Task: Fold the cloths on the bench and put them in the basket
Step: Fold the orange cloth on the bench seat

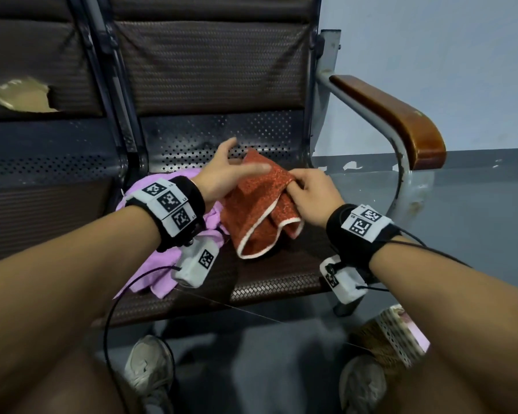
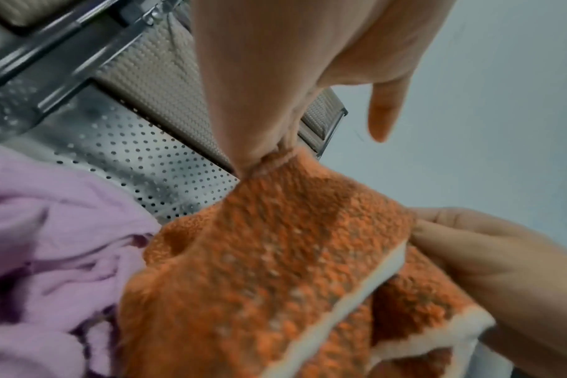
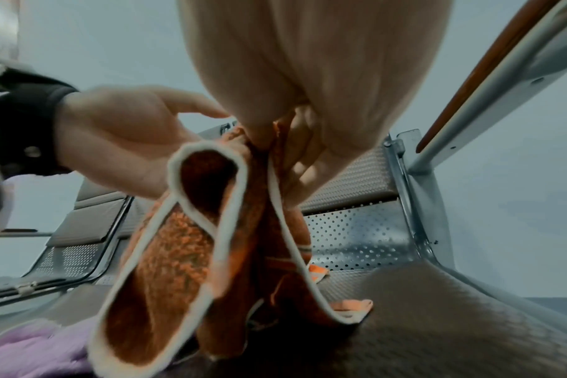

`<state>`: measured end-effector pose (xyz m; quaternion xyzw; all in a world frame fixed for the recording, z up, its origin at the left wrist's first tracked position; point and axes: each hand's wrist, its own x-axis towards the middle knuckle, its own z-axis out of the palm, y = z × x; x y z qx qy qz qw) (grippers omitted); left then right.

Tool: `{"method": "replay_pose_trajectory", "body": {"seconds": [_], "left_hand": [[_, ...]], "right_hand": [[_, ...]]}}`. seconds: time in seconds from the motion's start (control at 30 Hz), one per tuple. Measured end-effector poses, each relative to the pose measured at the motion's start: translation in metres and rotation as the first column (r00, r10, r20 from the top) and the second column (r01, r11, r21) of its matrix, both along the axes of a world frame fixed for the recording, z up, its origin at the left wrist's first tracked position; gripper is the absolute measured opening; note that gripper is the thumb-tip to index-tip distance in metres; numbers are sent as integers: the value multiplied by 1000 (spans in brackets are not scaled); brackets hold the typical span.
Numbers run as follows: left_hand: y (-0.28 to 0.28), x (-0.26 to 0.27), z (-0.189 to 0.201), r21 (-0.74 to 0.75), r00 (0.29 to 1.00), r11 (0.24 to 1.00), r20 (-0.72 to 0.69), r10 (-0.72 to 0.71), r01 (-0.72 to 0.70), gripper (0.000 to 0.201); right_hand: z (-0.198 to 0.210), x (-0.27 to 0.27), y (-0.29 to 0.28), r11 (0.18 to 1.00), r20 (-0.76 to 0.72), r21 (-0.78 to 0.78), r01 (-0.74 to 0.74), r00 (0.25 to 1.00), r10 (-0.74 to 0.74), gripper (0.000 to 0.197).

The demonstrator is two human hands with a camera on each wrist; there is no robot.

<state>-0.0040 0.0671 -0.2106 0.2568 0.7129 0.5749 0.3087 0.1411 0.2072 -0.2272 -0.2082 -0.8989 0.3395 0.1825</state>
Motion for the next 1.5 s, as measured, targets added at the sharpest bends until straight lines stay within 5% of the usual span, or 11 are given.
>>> {"method": "replay_pose_trajectory", "body": {"seconds": [0.1,0.3,0.47,0.6,0.77,0.87,0.93,1.0,1.17,1.3,1.5], "left_hand": [[-9,6,-15,-188,920,978,-360,-153,89,120],[-7,12,-21,-171,665,977,-746,-42,-130,23],[-6,7,-10,-148,397,927,-918,1,-345,30],[-2,2,-13,-103,558,944,-824,96,-314,20],[-1,-1,-4,0,876,963,-417,244,-268,9],[-4,-2,-4,-51,857,977,-490,157,-208,41],[-7,-7,-10,-129,804,961,-580,127,-245,45],[-11,-14,-15,-146,767,930,-616,181,-337,38],[-25,-31,-16,-172,735,838,-591,333,-518,24],[-30,-36,-15,-252,754,790,-552,357,-559,23],[-24,-26,-12,-83,876,885,-207,435,-459,12]], "right_hand": [[4,-5,-1,998,-109,-52,46,993,-52,17],[18,-13,-4,996,-209,-87,25,977,-43,8],[16,-10,8,994,-231,8,106,968,-101,13],[9,-9,9,997,-171,64,54,984,-42,12],[-10,-4,16,970,424,233,-67,905,-39,17],[-7,-3,19,985,203,168,45,976,-79,15],[2,-3,17,996,-42,73,43,998,-40,22],[7,-1,10,995,-106,81,-59,992,68,29],[-3,-1,-17,896,202,267,-354,930,307,37],[-29,3,-34,857,576,252,-450,781,241,23],[-58,-1,-42,870,551,332,-363,824,134,55]]}}
